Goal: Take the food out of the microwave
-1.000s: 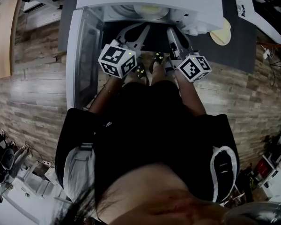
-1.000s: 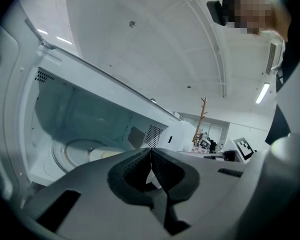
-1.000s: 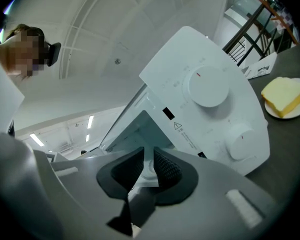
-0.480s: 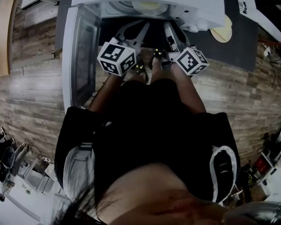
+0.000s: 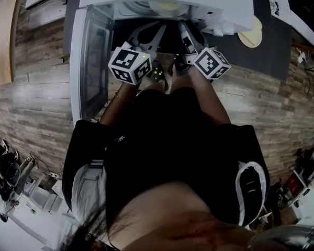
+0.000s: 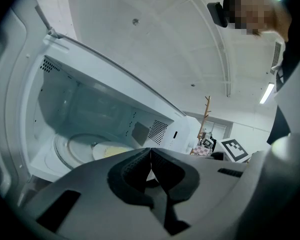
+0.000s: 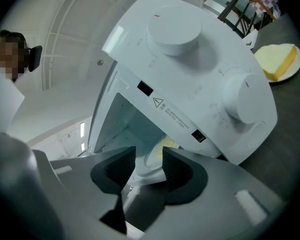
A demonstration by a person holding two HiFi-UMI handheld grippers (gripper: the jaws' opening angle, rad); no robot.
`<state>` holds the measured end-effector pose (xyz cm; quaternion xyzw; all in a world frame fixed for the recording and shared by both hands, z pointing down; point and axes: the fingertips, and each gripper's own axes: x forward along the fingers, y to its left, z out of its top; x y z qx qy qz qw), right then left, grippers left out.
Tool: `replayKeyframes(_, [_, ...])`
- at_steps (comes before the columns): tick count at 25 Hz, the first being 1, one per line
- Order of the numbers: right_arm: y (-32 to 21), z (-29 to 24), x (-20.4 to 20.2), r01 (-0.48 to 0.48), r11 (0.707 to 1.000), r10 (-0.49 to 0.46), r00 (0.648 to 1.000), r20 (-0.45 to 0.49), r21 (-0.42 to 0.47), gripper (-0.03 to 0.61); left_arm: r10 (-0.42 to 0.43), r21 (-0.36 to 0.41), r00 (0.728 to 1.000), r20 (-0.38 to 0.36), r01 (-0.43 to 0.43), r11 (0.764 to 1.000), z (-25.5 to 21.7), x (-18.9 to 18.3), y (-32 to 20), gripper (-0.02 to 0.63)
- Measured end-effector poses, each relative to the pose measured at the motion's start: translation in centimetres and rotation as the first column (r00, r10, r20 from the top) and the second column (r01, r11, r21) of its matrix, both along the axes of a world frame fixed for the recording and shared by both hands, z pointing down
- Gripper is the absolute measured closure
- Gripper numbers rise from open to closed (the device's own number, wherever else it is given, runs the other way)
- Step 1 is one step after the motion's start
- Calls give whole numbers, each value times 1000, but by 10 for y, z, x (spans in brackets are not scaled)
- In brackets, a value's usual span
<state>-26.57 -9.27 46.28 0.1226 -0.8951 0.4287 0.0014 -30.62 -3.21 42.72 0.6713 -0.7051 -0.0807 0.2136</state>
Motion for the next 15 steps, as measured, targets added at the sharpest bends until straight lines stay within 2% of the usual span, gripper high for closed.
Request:
replayKeyframes(5, [0, 0, -7, 16, 1000, -15, 1000, -6, 24, 436, -11, -6, 1000, -6, 11, 1000, 4, -4, -1, 606])
replayKeyframes(15, [-4, 12, -10, -22, 1000, 22, 1000, -20, -19, 419, -21, -23, 1000, -9, 21, 1000, 9, -4, 2, 606])
